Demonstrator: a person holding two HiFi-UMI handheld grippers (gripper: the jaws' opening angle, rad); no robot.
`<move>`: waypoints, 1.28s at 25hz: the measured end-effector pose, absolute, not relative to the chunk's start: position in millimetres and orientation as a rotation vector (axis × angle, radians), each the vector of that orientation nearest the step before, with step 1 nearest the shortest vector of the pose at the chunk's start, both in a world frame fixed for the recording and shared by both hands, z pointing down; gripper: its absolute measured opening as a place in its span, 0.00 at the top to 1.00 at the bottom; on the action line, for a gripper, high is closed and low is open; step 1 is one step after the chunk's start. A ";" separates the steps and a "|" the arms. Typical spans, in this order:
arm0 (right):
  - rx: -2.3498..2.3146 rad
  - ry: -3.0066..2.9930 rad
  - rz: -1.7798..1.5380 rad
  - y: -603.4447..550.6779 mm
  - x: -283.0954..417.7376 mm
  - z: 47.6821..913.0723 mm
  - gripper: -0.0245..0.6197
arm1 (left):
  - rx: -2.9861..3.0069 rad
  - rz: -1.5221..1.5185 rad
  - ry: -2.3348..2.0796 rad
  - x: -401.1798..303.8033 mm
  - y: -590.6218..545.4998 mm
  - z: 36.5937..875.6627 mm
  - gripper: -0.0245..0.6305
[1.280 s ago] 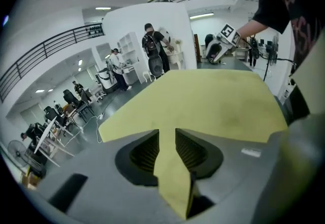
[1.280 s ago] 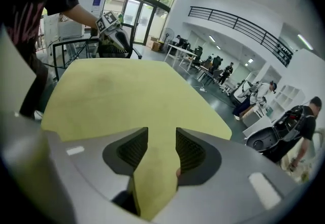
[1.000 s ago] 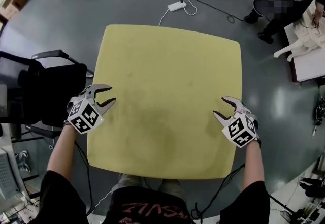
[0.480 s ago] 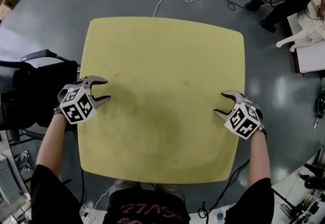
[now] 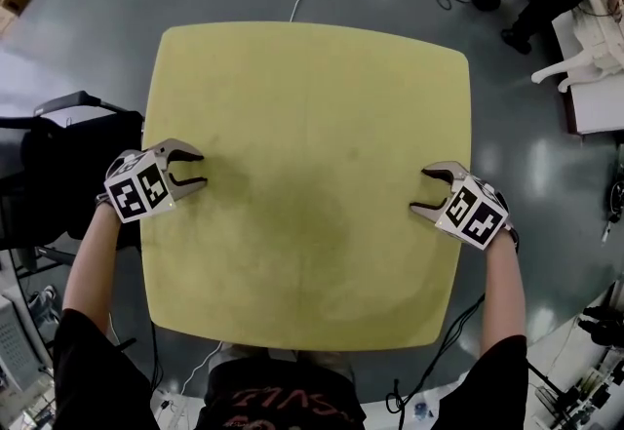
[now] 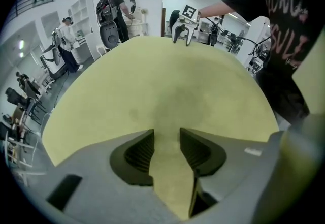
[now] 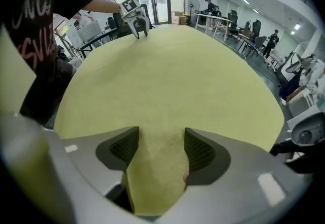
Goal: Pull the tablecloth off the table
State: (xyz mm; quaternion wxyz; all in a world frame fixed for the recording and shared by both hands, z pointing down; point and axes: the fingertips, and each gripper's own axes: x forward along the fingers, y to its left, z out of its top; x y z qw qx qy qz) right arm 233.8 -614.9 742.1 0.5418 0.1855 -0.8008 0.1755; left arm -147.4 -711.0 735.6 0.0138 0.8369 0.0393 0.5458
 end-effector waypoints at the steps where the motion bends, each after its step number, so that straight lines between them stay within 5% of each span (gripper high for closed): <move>1: 0.445 -1.905 0.425 -615.4 234.4 742.1 0.50 | 2.612 1.689 0.115 -147.1 -711.7 734.8 0.71; 14: 0.497 -1.916 0.422 -618.0 228.5 742.3 0.64 | 2.627 1.694 0.089 -150.2 -704.5 740.0 0.86; 23: 0.535 -1.933 0.320 -603.6 221.0 738.5 0.92 | 2.632 1.717 -0.071 -150.0 -697.8 740.1 0.95; 32: 0.530 -2.030 0.239 -593.4 230.2 728.4 0.94 | 2.507 1.813 -0.411 -149.7 -682.5 711.6 0.95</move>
